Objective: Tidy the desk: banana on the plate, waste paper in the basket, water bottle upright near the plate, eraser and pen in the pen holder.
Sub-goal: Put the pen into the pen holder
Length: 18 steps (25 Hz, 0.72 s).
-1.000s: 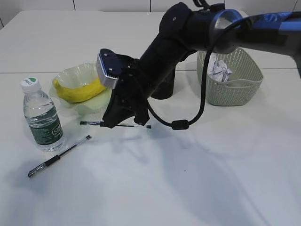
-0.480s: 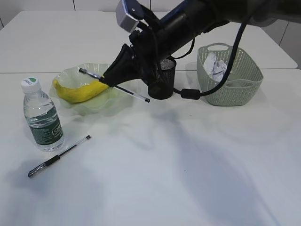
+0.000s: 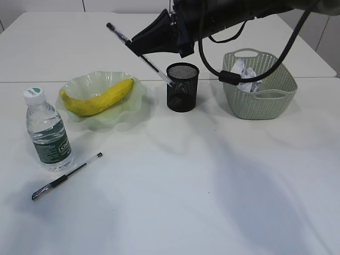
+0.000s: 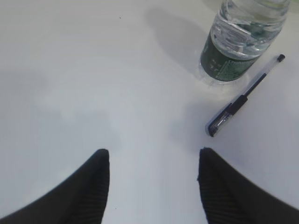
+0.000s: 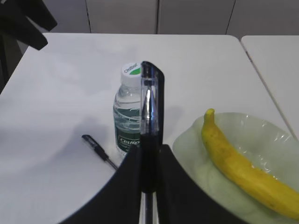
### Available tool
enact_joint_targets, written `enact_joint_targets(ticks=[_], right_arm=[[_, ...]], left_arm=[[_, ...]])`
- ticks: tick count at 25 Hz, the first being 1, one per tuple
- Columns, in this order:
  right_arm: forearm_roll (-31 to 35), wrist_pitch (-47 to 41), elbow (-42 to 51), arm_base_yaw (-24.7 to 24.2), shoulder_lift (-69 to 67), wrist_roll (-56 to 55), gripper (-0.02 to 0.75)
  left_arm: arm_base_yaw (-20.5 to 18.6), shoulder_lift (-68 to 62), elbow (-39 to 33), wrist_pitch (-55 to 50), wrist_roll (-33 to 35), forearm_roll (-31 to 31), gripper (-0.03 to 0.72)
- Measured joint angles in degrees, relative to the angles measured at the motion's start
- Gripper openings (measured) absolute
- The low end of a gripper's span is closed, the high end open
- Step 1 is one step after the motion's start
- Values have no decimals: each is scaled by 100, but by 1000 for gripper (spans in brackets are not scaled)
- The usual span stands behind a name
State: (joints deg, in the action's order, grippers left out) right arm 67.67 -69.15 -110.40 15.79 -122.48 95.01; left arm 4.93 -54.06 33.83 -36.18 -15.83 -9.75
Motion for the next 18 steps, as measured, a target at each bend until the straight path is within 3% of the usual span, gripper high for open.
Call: enact_joint_targets(ticks=[18], right_arm=[[1345,893,0,-427,0,1080,31]], left_arm=[[0,0,0,0,0,0,428]])
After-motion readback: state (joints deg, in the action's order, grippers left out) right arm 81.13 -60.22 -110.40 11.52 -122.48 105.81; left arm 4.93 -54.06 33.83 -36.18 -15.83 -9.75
